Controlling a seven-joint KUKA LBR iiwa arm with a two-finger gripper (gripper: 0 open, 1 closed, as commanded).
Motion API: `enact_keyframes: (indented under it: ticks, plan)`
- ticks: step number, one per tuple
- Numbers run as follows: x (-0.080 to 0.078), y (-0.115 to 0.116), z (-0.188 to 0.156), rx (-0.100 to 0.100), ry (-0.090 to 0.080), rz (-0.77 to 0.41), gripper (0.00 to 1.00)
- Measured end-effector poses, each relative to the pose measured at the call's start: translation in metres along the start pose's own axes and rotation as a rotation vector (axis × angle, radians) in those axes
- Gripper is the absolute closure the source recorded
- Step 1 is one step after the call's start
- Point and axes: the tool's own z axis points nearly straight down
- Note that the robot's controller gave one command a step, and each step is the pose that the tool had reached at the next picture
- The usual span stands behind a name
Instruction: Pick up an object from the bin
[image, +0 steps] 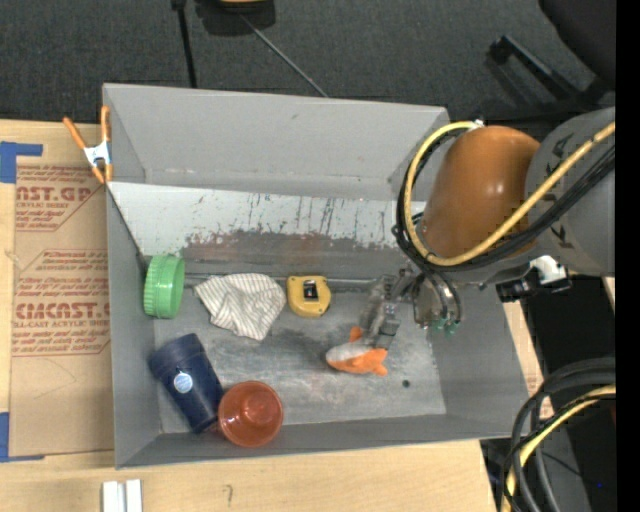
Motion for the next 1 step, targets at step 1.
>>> enact_keyframes:
  ticks: [1]
  plan:
    - [0.0034, 0.0016, 0.0199, 0.0, -0.007, 0.007, 1.0]
